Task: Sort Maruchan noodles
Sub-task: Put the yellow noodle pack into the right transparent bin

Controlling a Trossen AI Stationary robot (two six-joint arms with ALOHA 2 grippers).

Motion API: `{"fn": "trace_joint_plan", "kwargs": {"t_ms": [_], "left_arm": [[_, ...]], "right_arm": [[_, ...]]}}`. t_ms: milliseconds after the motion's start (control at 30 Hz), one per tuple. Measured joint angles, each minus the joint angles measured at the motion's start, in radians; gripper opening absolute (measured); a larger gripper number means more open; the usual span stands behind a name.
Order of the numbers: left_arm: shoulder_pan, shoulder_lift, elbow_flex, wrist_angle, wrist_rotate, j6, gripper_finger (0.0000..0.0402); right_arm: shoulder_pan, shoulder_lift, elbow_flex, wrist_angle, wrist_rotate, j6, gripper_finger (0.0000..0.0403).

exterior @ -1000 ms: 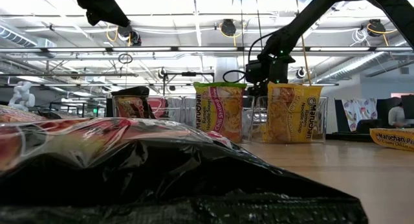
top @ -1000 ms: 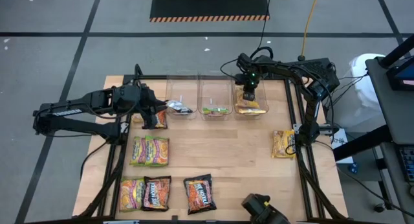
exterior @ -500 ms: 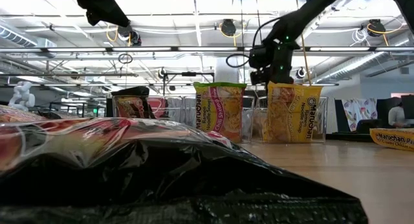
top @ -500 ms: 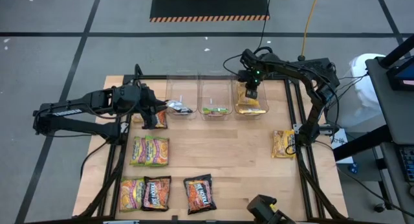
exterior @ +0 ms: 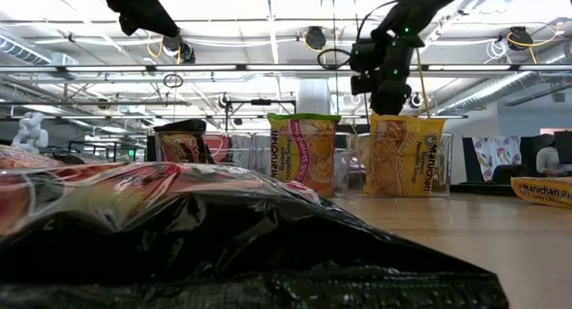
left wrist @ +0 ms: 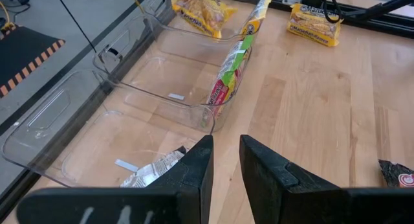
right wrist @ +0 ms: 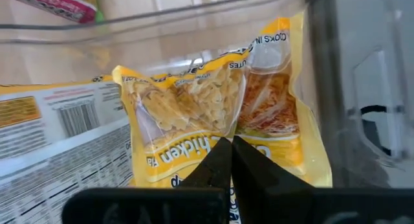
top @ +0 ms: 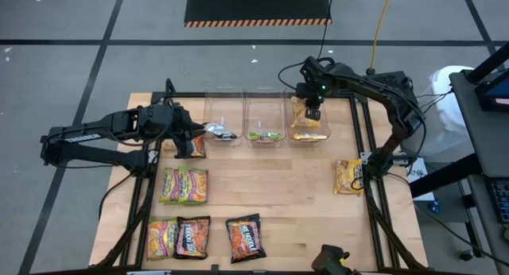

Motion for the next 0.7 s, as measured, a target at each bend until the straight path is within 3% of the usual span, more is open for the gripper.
{"fn": "trace_joint_plan", "kwargs": {"t_ms": [167,567,700], "left_arm": [[0.0,0.0,0.0,0.001,0.0,0.0,0.0083],[0.001,0.002,0.0,0.022,0.0,0.0,0.0083],[0.001,0.025,0.0,0.08,-0.001,0.1,0.0083]], "right_arm": [[0.013,-0.071,0.0,0.0,0.047,0.001,0.0],[0.07,-0.169,0.001,0.001,0.048,0.022,0.0],[0.074,-0.169,0.001,0.006,0.049,0.021,0.0]]}}
